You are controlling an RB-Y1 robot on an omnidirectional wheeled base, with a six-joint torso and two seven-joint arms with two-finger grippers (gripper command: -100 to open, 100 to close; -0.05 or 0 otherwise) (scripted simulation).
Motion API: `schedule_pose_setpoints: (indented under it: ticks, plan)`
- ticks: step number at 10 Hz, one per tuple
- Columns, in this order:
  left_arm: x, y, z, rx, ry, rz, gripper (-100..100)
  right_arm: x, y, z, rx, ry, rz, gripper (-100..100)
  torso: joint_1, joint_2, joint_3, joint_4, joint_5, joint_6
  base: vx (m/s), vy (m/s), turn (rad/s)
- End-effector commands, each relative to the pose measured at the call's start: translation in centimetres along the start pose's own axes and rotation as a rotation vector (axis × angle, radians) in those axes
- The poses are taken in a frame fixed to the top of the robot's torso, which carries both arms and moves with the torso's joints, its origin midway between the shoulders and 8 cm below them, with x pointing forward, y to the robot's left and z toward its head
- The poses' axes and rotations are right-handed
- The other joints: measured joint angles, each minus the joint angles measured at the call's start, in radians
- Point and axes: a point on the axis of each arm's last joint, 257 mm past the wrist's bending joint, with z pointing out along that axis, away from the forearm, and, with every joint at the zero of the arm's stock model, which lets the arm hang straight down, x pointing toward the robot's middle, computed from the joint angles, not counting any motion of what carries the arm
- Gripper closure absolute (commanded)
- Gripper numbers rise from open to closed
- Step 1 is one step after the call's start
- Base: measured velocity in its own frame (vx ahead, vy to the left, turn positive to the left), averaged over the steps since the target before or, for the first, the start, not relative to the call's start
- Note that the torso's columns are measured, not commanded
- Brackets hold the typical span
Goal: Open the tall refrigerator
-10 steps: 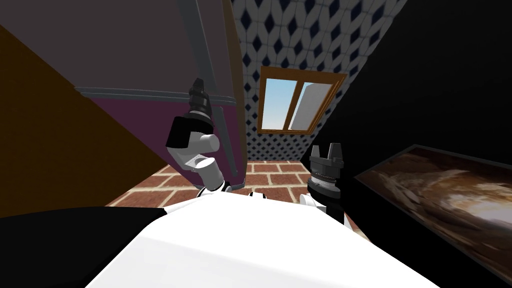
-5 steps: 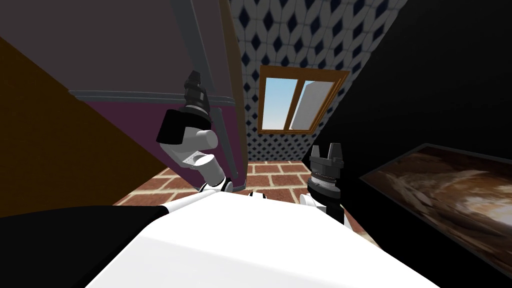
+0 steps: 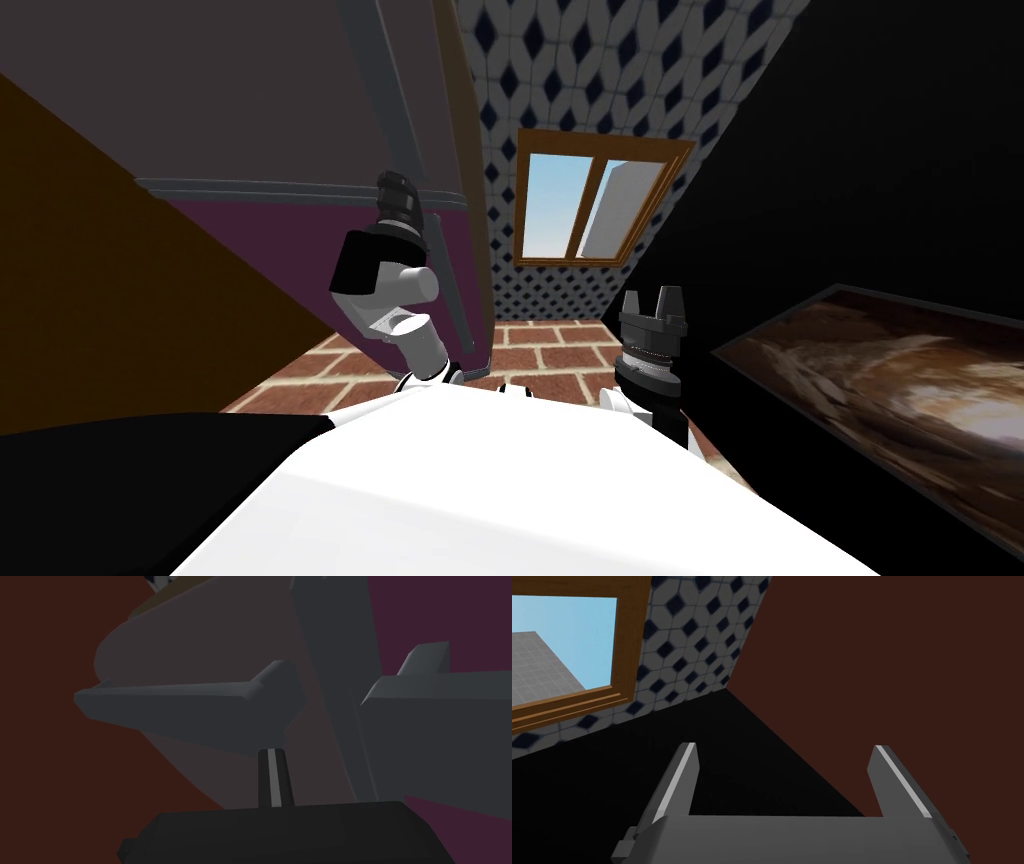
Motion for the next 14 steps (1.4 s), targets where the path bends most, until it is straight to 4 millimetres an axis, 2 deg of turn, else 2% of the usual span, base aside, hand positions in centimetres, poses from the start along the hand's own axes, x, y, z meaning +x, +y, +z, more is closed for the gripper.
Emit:
schedule_pose_setpoints:
  ticks: [1,4,9,14]
  plan:
    - [-0.2,0.0,0.4,0.006,0.001,0.041,-100,0.0,0.0,0.0,0.0,0.0,0.0,0,0.002,-0.002,-0.001,-0.001,0.0,0.0,-0.002,-0.014,0.006]
    - [-0.9,-0.1,1.3,0.006,-0.005,0.129,-100,0.0,0.0,0.0,0.0,0.0,0.0,0,0.001,-0.002,-0.002,-0.001,0.0,0.0,0.015,-0.023,0.015]
    - [-3.2,-0.2,2.8,-0.046,-0.055,0.265,-100,0.0,0.0,0.0,0.0,0.0,0.0,0,0.0,0.0,0.0,0.0,0.0,0.0,0.034,-0.058,0.029]
    - [-4.8,0.9,3.7,-0.145,-0.091,0.339,-100,0.0,0.0,0.0,0.0,0.0,0.0,0,0.001,-0.001,-0.001,0.0,0.0,0.0,0.034,-0.062,0.031]
